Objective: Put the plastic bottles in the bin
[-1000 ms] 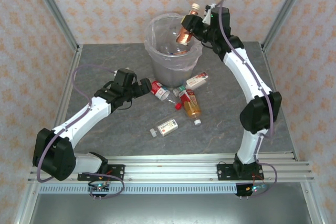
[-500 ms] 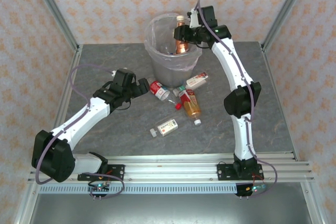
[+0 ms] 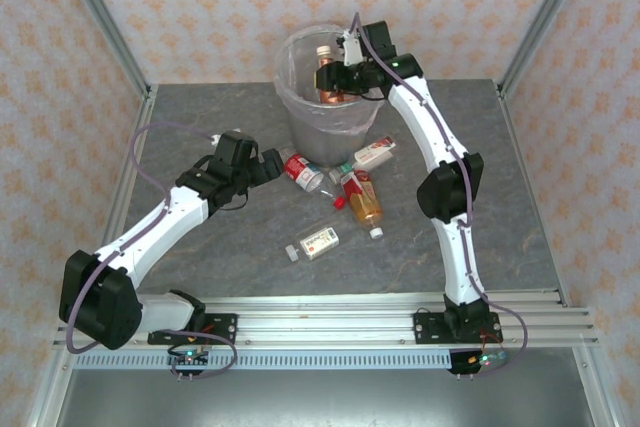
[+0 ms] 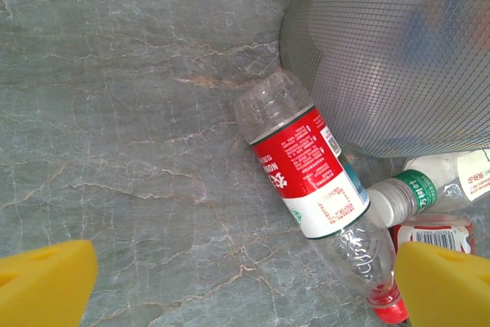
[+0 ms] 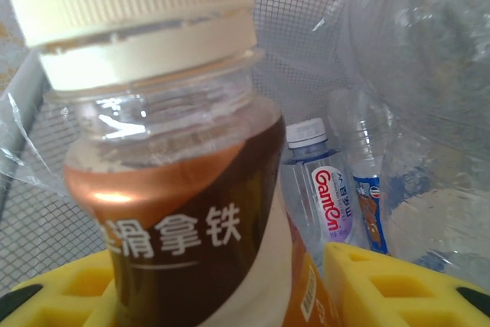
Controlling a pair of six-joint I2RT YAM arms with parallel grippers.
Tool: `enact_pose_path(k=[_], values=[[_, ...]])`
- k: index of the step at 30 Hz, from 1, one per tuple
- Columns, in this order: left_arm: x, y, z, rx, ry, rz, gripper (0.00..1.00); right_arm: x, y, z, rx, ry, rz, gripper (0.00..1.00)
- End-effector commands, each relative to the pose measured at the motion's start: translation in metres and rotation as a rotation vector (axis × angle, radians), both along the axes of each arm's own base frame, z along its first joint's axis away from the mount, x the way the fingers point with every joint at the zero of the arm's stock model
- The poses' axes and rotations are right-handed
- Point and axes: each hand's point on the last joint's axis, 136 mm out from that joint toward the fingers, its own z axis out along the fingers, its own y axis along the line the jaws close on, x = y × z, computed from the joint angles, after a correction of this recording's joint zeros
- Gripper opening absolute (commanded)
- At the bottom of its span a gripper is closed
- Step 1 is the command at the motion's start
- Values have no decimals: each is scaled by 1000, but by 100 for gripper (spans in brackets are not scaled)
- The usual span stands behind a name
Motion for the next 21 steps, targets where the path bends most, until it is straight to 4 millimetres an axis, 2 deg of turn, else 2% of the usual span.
enact_pose_path(k=[1, 8, 16, 21], values=[[-2, 4, -3, 37, 6, 2, 100, 4, 13, 18, 70, -48, 40, 43], [0, 3, -6, 39, 13, -1, 100, -2, 20, 8, -8, -77, 62, 72], [3, -1, -8, 30, 21, -6, 100, -1, 17, 8, -59, -103, 35, 74], [2, -1, -10, 33, 32, -10, 100, -2, 17, 25, -23, -113, 14, 76]])
